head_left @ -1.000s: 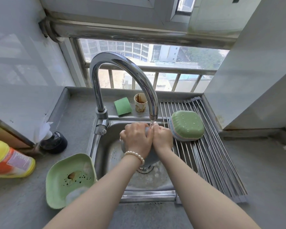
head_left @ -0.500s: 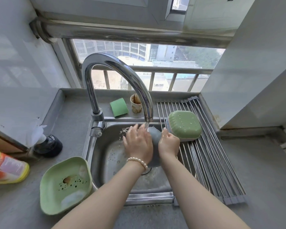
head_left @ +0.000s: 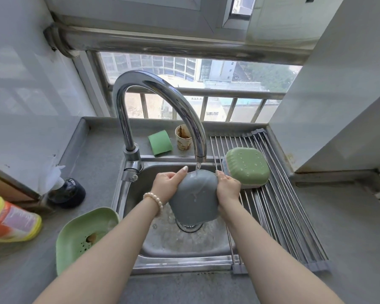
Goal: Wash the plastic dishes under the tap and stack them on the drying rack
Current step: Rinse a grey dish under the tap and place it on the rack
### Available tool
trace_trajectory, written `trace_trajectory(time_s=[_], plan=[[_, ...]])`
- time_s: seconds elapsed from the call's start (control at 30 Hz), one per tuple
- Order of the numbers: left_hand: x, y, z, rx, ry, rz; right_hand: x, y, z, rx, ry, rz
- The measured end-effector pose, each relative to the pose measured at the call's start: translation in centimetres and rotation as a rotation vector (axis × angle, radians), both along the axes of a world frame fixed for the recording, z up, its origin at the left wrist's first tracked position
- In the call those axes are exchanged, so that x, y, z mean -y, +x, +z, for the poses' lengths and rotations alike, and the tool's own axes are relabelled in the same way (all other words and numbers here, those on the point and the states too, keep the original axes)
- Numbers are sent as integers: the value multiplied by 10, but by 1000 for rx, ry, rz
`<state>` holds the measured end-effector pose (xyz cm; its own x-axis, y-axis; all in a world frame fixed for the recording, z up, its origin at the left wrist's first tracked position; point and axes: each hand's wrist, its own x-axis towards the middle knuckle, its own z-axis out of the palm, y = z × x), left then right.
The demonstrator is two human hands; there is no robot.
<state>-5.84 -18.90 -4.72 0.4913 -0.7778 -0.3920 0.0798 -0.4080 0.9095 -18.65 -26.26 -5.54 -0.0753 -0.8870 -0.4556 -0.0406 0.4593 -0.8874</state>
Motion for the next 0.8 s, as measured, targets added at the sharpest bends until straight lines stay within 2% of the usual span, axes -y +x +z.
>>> trace_trajectory(time_s=[0.1,0.2,0.3,0.43,0.53,0.67,0.73,0.8], plan=[[-6,-3,-2,-261,-58,50,5,-2,0,-10,74,-17],[-9,-6,-1,-414,-67,-10,11,-3,13,-206,18,79],[-10,-14,4,-449,-104,35,10,13,31,-438,-97,301],[-5,-24,13,-423,-145,184,-11,45,33,-692,-325,351],[-4,-25,22,-475,-148,284,-44,58,26,-563,-523,377],[-7,-6,20,-579,-117,435,-74,44,-12,-478,-812,712],[-5,3,13,-467,-30,483,-74,31,-28,-486,-802,756],[-4,4,10,-248,64,502,-68,28,-32,-426,-631,653]])
